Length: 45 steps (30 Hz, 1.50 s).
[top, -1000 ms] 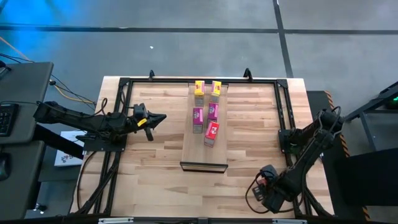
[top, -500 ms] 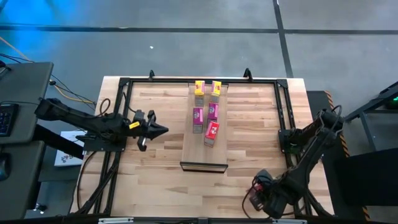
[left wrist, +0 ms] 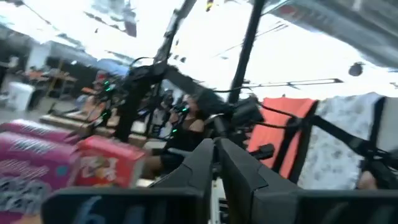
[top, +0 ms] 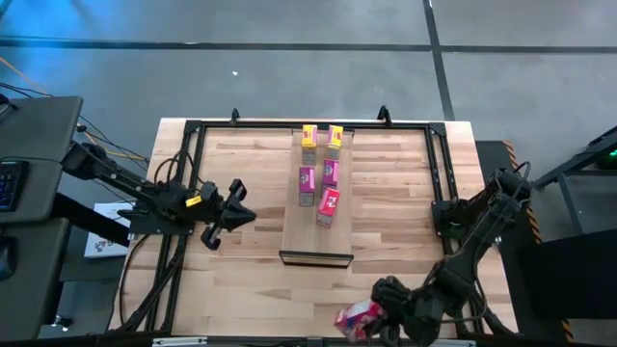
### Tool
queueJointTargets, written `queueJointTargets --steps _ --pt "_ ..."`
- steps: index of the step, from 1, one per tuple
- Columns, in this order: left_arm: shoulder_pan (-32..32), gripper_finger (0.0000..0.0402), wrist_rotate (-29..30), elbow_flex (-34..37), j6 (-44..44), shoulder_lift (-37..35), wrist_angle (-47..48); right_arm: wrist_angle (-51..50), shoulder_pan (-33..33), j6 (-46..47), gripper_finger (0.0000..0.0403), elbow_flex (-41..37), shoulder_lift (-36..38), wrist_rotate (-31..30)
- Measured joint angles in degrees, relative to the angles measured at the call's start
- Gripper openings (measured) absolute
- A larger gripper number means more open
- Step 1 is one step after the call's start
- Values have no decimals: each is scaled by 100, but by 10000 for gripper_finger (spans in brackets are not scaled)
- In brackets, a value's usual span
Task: Stack cereal on shelf
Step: Put the red cereal box on the shelf
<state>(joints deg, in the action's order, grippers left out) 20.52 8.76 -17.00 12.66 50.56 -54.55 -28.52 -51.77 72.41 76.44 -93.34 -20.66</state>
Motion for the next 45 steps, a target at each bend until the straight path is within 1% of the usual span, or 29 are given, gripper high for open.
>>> queueJointTargets --steps 5,10,14,20,22,27,32,35,39,42,45 --pt "281 65 -75 -2 -245 113 -312 117 267 -584 134 0 0 189" --pt "431 129 -73 -2 -527 282 -521 337 563 -1112 134 0 0 567" --pt "443 184 -87 -36 -528 447 -565 556 769 -1532 134 0 0 866" --pt "447 250 -554 -469 -388 963 -434 845 1041 -2269 134 0 0 1187" --pt "470 264 -541 -667 -376 1229 -187 930 1142 -2573 134 0 0 1243" --pt "474 279 -538 -1223 -31 1914 404 1000 1337 -3223 133 0 0 1263" --pt "627 280 -551 -1780 420 2432 995 1206 1428 -3510 133 0 0 1273" --pt "800 280 -558 -2127 526 2591 1248 1617 1428 -3756 133 0 0 1387" --pt "954 280 -514 -2647 531 2595 1753 2131 1477 -3925 133 1 0 1518" --pt "984 280 -345 -3132 746 2542 2708 2195 1616 -3928 133 2 0 1540" --pt "914 280 -203 -3745 1187 2538 4116 2116 1811 -4019 133 85 -7 1536"
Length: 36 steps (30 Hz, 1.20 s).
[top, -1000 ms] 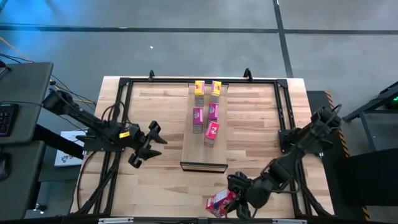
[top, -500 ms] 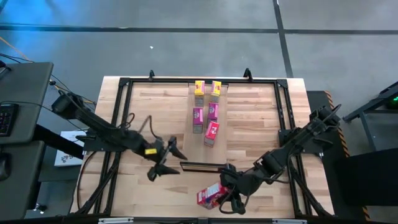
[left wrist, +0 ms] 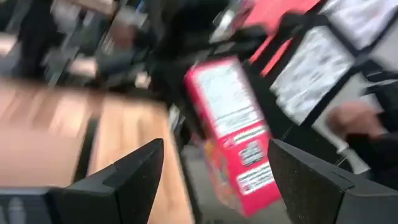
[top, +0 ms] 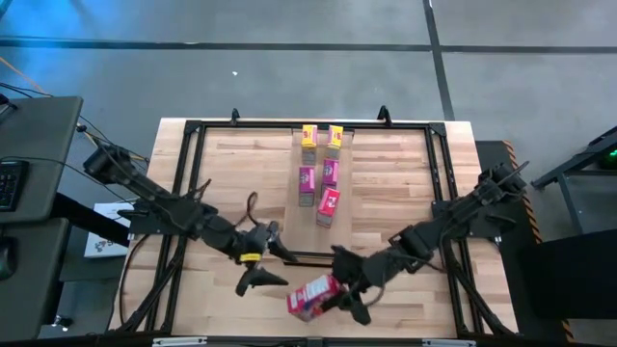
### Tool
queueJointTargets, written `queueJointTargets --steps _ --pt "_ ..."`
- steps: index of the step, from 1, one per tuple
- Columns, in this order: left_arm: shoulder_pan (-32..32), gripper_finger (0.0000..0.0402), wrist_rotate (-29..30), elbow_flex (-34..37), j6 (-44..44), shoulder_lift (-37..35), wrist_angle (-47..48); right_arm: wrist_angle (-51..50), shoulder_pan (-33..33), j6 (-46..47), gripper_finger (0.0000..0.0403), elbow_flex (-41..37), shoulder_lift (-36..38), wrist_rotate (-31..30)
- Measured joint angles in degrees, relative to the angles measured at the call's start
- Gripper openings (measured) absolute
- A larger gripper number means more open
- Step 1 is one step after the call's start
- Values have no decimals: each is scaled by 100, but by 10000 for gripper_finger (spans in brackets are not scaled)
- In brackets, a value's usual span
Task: Stack cereal on shelf
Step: Put the red cereal box on the shelf
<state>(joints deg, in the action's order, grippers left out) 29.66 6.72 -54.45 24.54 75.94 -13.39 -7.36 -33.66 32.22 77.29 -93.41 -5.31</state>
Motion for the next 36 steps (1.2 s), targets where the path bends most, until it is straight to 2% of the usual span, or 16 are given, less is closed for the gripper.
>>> queueJointTargets --steps 3,7,12,16,20,26,32,36 --pt "-90 280 52 -508 426 25 1005 -91 163 -342 133 187 0 11" --pt "-211 280 65 -859 916 26 1525 -502 367 -752 133 504 0 45" --pt "-344 280 36 -965 1299 26 1572 -944 564 -986 133 708 0 -61" --pt "-475 280 -306 -965 1691 26 1579 -1142 709 -1008 133 753 5 -134" --pt "-491 280 -346 -965 1695 26 1657 -1155 870 -1025 133 750 2 -156" --pt "-491 280 -352 -965 1698 115 2319 -1125 1041 -990 133 750 0 -147" --pt "-491 280 -298 -965 1243 210 2292 -1102 1080 -976 133 749 0 -8" --pt "-489 276 -64 -965 1068 205 2274 -1074 1042 -976 136 748 0 -51"
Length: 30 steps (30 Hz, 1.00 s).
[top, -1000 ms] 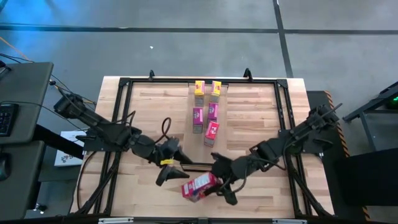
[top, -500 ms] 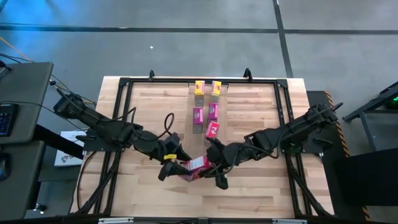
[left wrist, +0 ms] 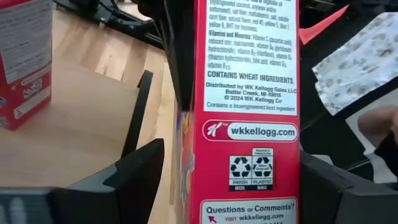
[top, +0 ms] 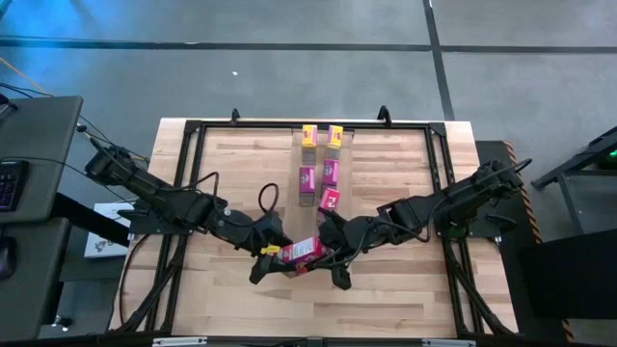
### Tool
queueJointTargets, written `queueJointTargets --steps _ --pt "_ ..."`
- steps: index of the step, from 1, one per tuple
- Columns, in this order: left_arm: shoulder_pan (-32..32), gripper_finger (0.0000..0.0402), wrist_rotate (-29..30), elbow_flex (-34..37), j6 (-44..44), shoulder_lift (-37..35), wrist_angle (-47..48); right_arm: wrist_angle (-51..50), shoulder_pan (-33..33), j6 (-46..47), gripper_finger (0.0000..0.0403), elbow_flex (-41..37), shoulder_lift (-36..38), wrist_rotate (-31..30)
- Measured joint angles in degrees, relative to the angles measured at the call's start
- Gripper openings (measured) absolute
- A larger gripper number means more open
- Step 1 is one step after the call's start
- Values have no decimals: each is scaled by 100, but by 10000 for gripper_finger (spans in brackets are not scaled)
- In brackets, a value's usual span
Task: Stack cereal on shelf
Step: Put the red cereal box on the shelf
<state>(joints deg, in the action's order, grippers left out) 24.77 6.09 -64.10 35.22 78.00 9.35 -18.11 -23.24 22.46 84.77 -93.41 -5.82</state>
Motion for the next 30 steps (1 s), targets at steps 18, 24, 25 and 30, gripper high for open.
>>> queueJointTargets --steps 18,24,25,30 --pt "-278 141 85 0 -157 -261 642 -788 179 62 266 -9 282 497" --pt "-241 152 1026 7 -512 -1005 1314 -1734 51 120 283 -8 772 157" --pt "-184 152 1435 10 -609 -1107 1428 -1884 3 178 283 -7 852 121" --pt "211 153 3184 883 -883 -1521 1014 -2805 -367 502 284 -7 1054 -975"
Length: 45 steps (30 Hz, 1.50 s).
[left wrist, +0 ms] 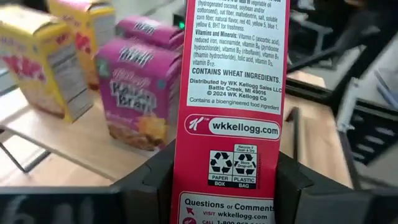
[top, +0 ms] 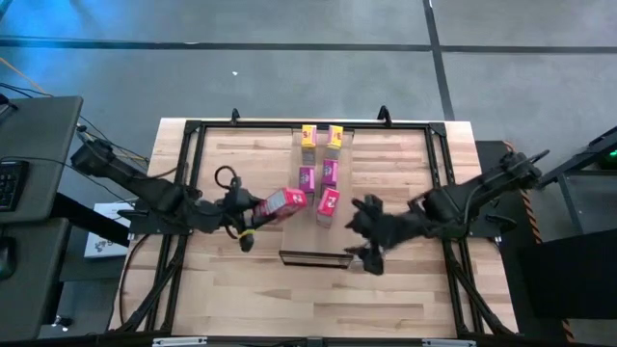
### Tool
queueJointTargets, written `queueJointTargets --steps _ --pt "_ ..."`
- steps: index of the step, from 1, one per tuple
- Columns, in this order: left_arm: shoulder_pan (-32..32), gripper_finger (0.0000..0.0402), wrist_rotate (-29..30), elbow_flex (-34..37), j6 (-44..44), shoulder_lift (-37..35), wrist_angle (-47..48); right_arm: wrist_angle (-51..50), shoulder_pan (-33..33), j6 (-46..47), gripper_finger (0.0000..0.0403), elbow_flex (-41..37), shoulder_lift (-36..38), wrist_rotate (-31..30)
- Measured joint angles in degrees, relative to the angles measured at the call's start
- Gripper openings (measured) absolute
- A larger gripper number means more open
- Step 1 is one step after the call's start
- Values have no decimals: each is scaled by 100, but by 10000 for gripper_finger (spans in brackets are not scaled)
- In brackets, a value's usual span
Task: Stack cereal on shelf
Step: Put the red cereal box on the shelf
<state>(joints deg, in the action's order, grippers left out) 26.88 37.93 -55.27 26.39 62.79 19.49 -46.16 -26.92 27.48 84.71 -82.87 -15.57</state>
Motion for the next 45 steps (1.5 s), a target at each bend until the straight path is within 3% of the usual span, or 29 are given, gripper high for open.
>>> queueJointTargets --steps 5,10,12,15,21,26,38,45 --pt "120 153 1 1500 -379 -172 -2367 -525 -581 377 284 -2 0 -612" --pt "160 154 119 2829 -1346 58 -5963 -877 -1295 815 284 -3 0 -1946" --pt "141 154 112 3103 -1450 440 -6933 -1170 -1546 1212 284 -4 0 -2443" --pt "126 154 95 3167 -1463 1053 -7631 -1375 -1822 1720 284 -27 0 -3117" --pt "135 154 600 2788 -1808 2243 -8090 -1383 -2088 1965 284 -31 0 -3651" --pt "135 154 948 2477 -2113 2909 -8253 -1326 -2104 1990 284 -31 -2 -3692" --pt "135 157 1054 2406 -2368 3086 -8407 -1265 -2098 2007 284 -31 -4 -3690" --pt "123 188 1053 2428 -2714 3105 -8274 -1241 -2098 2018 284 -31 -4 -3655"
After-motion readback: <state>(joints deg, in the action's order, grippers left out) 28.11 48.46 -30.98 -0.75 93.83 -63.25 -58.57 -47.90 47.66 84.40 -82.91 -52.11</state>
